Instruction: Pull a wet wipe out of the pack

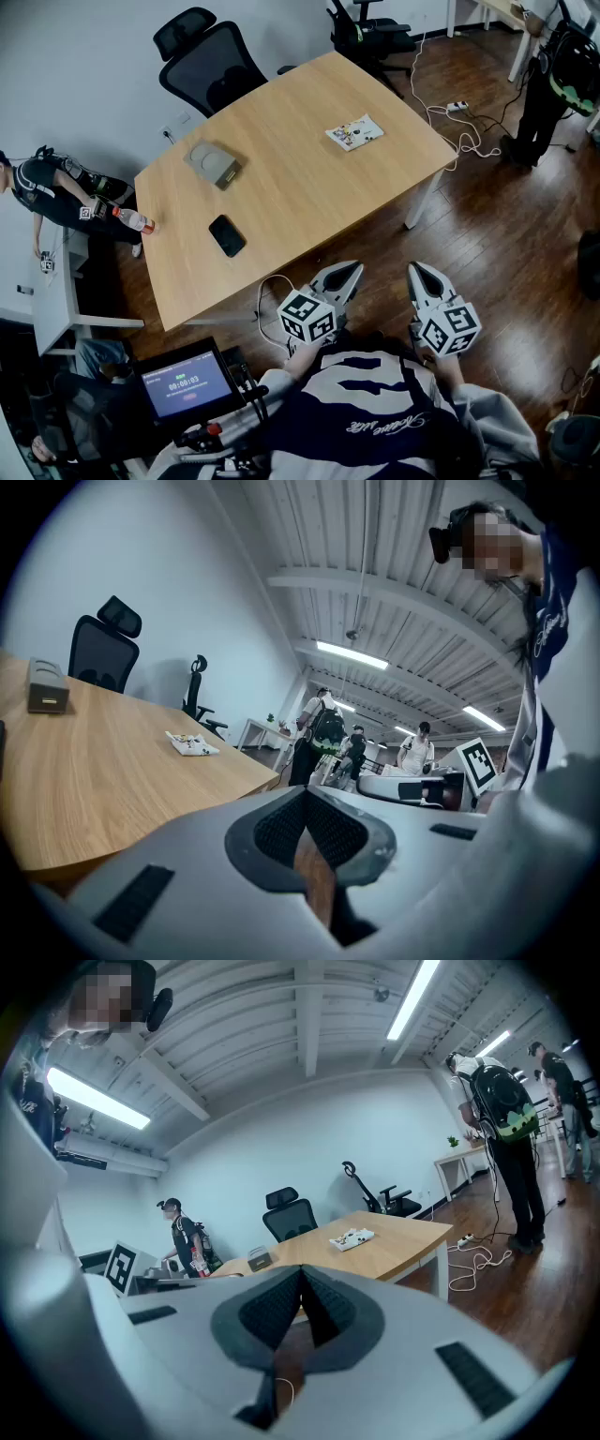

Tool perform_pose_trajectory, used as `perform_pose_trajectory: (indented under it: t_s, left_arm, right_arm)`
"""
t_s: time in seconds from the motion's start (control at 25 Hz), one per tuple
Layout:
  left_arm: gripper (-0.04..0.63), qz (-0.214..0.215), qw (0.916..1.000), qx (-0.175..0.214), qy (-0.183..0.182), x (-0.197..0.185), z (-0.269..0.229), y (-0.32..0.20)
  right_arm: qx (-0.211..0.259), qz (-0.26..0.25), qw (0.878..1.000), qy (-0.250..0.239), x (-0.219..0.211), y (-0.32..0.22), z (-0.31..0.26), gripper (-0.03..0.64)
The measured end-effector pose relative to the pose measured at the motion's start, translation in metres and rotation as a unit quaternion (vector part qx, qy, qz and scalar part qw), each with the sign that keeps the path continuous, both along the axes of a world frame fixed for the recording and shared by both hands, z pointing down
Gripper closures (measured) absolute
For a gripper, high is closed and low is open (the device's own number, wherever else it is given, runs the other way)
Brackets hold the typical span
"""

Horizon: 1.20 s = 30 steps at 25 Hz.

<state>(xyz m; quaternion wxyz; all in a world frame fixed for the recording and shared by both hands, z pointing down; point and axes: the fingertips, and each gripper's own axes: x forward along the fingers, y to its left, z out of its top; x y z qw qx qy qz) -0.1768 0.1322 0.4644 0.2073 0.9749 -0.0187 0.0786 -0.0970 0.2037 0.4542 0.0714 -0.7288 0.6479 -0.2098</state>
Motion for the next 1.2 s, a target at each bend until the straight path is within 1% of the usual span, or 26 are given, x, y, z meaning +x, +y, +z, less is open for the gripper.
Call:
perform_pose_trajectory:
  t_s: [0.2,0.44,0.6,0.76,0.96,1.08,1.2]
  left_arm:
    - [0.592,-0.005,0.9999,0.002,-0.010,0.013,0.001,0.004]
    - [0.592,-0.016,0.9996,0.003,-0.022,0.022,0.007,-0.018]
    - [0.592,-0.015,0.9995,-0.003,-0.029,0.042,0.014,-0.041]
    - [0.592,-0.008,0.9995,-0.011,-0.029,0.074,0.018,-0.074]
    - [0.592,0.000,0.9995,-0.016,-0.025,0.113,0.019,-0.128]
    - [0.592,-0.002,0.9995,-0.024,-0.022,0.130,0.020,-0.164]
    - [0.592,0.001,0.9992,-0.036,-0.019,0.151,0.025,-0.192]
  right_arm:
    - [-0.003,-0.004,1.000,-0.010,0.016,0.005,0.006,0.627]
    - [0.001,-0.003,1.000,-0.024,0.029,-0.012,0.017,0.627]
    - [-0.001,0.007,0.999,-0.032,0.052,-0.024,0.024,0.621]
    - [-0.011,0.021,0.999,-0.028,0.083,-0.045,0.025,0.621]
    - [-0.020,0.034,0.999,-0.021,0.117,-0.091,0.022,0.621]
    - [-0.023,0.029,0.999,-0.029,0.131,-0.121,0.019,0.621]
    - [-0.028,0.034,0.998,-0.051,0.149,-0.141,0.020,0.621]
